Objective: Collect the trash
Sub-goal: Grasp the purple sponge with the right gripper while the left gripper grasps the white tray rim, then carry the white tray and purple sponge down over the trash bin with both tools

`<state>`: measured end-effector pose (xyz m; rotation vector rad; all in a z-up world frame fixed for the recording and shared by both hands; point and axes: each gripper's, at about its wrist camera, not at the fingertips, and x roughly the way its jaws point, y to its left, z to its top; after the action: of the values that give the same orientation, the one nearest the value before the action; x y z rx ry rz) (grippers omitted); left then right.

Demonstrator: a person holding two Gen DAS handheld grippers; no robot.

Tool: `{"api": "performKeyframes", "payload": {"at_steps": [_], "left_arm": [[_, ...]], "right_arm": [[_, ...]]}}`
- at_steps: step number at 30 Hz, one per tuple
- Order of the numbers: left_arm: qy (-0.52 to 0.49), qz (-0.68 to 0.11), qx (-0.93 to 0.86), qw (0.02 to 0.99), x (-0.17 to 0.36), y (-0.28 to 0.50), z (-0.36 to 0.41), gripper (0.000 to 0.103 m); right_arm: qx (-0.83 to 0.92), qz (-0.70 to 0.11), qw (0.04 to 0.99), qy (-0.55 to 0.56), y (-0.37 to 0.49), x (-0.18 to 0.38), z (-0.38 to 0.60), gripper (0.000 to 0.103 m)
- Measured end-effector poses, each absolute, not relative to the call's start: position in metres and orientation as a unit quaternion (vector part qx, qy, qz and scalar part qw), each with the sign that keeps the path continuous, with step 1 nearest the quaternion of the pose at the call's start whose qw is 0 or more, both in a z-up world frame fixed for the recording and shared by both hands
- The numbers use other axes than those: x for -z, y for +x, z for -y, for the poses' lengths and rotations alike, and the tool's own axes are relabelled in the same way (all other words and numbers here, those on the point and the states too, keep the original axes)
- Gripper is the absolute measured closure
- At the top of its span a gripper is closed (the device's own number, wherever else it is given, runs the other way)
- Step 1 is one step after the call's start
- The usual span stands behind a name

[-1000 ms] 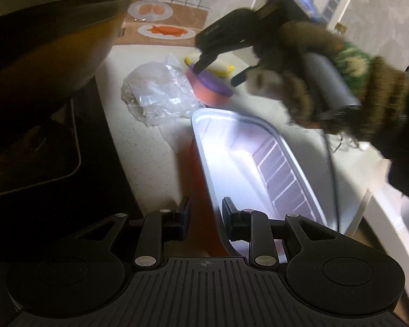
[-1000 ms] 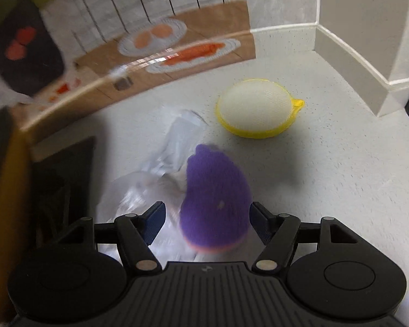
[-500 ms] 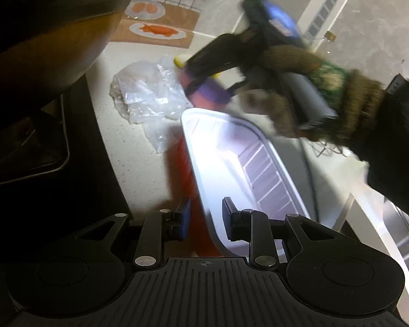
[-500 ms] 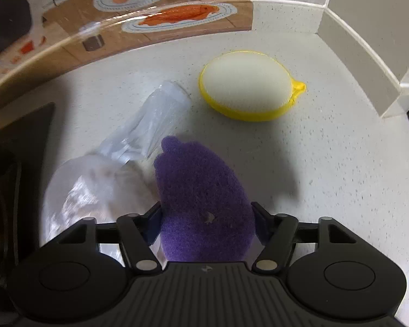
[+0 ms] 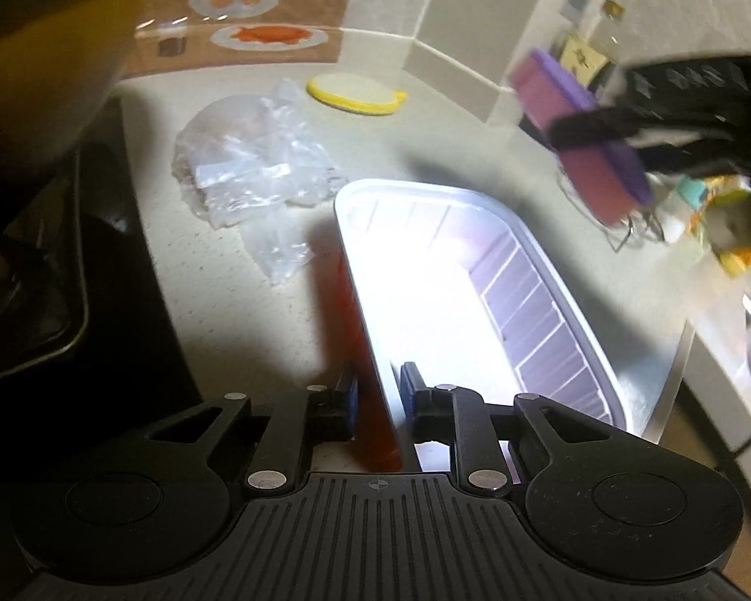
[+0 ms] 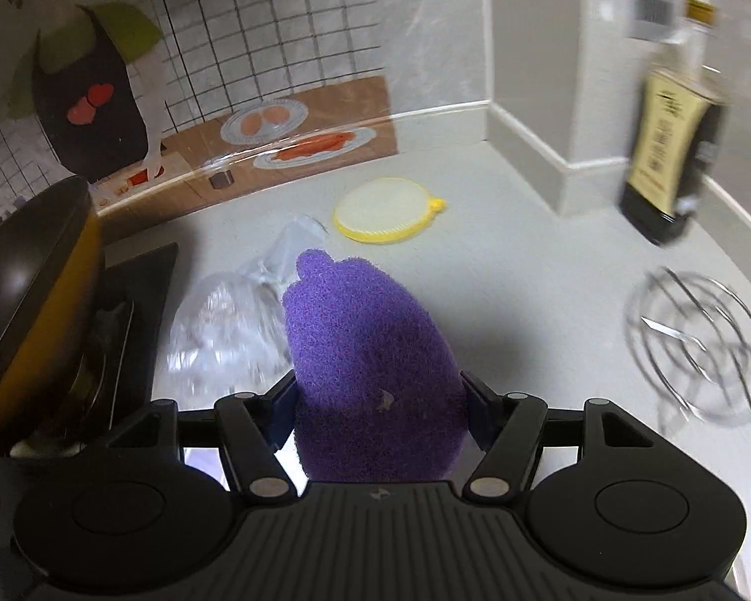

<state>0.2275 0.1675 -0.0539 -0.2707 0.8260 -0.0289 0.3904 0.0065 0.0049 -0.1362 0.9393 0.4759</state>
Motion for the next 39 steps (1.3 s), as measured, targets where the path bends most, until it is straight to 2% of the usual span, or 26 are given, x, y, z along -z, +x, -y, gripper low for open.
{"api": "performKeyframes", "payload": {"at_steps": [3,7,12,23,33,39], "left_arm": [[-0.125,-0.402,0.011,0.907,0.056,0.23,-0.163,0.088],[-0.149,-0.409,0.007,0.9,0.062,0.234,-0.164,0.089],[-0.173,-0.404,0.012,0.898,0.063,0.235,-0.168,0.09],[-0.124,-0.391,0.078,0.909,0.047,0.236,-0.136,0.091],[-0.072,-0.406,0.221,0.884,0.041,0.235,-0.061,0.091],[-0.04,-0.471,0.307,0.826,0.082,0.231,0.008,0.091]], "right_arm": [[-0.203,-0.428,0.878,-0.065,0.362,-0.004,0.015,0.037],[-0.17,-0.4,0.898,-0.066,0.329,0.004,0.032,0.037],[-0.15,-0.403,0.901,-0.049,0.304,0.013,0.046,0.037],[-0.134,-0.397,0.908,-0.011,0.253,0.009,0.068,0.037],[-0.021,-0.364,0.931,0.037,0.202,-0.006,0.126,0.037],[0.089,-0.357,0.927,0.067,0.156,-0.004,0.186,0.037]]}}
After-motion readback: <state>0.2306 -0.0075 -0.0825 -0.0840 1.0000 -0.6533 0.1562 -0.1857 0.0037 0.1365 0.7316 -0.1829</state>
